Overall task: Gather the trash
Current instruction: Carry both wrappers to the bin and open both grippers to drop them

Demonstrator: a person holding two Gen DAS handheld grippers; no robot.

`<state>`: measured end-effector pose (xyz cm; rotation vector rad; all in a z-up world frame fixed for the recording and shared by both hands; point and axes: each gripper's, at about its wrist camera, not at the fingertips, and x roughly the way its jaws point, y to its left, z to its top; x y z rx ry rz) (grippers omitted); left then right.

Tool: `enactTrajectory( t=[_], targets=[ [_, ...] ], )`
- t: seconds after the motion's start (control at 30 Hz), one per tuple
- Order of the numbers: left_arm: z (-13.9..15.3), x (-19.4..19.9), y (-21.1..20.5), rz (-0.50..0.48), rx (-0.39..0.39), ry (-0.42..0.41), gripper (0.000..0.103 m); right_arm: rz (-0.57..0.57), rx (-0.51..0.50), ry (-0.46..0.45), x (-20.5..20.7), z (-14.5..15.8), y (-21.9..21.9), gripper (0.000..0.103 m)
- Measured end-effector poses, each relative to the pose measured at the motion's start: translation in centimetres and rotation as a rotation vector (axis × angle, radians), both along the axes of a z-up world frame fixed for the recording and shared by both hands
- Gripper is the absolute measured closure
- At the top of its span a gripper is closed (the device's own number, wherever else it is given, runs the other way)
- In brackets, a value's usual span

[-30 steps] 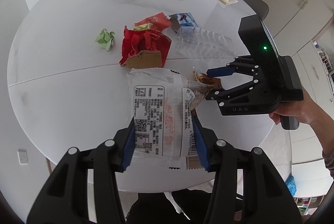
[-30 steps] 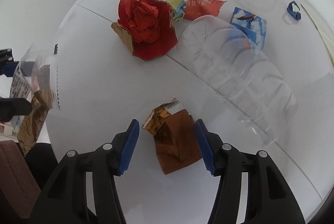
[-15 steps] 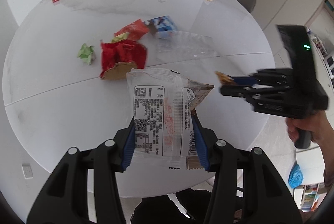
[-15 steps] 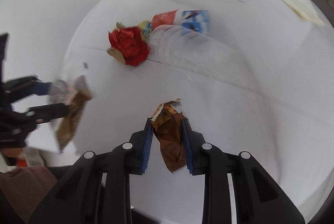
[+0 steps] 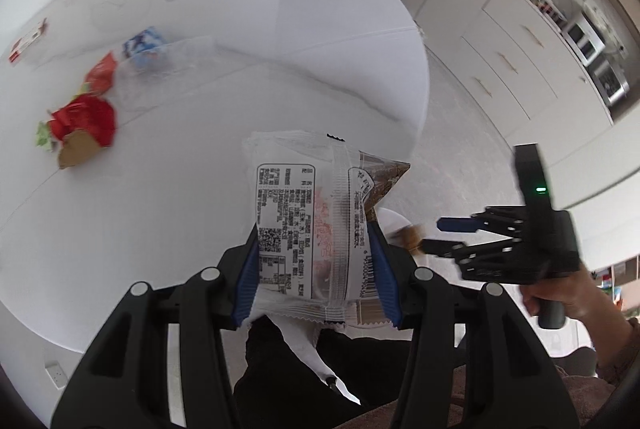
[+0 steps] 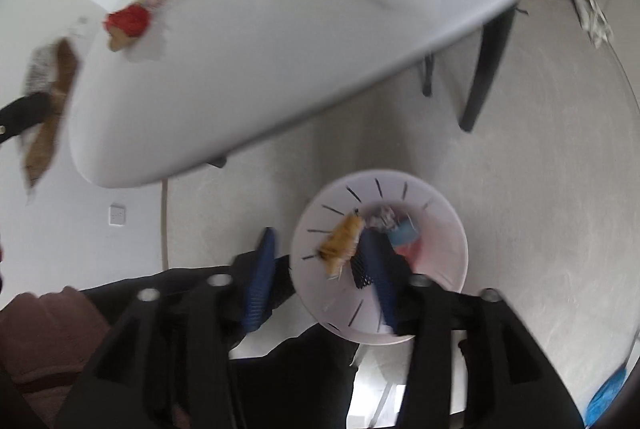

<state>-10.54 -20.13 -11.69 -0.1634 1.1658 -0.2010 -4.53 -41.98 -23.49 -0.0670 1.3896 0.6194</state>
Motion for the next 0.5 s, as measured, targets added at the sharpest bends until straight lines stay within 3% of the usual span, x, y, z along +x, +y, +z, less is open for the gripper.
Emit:
enactTrajectory(
  t=[0.1,0.23,0.43,0.5],
  targets=[
    [-0.5,-0.1,-2.9,-0.038,0.002,0.013,0.054,-0.044,-0.035,-0.005,-0.3,-0.9,-2.0,0.029],
    [-1.8,-0.2,-6.9,-0.086,0.0,0.037,0.054,-0.13,-0.035,-0.067,-0.7,1.3,-5.8,0.01],
    [-4.0,0.1,-12.4,-0.147,-0.01,0.076,0.053,-0.209,-0.04,-0.143,-0.7,5.0,-10.7,0.007],
    [-4.8,0.2,-13.7,-0.158,-0.015,0.099,0.044,-0.214,-0.048,-0.167,-0.7,5.7,-11.2,0.006]
  ],
)
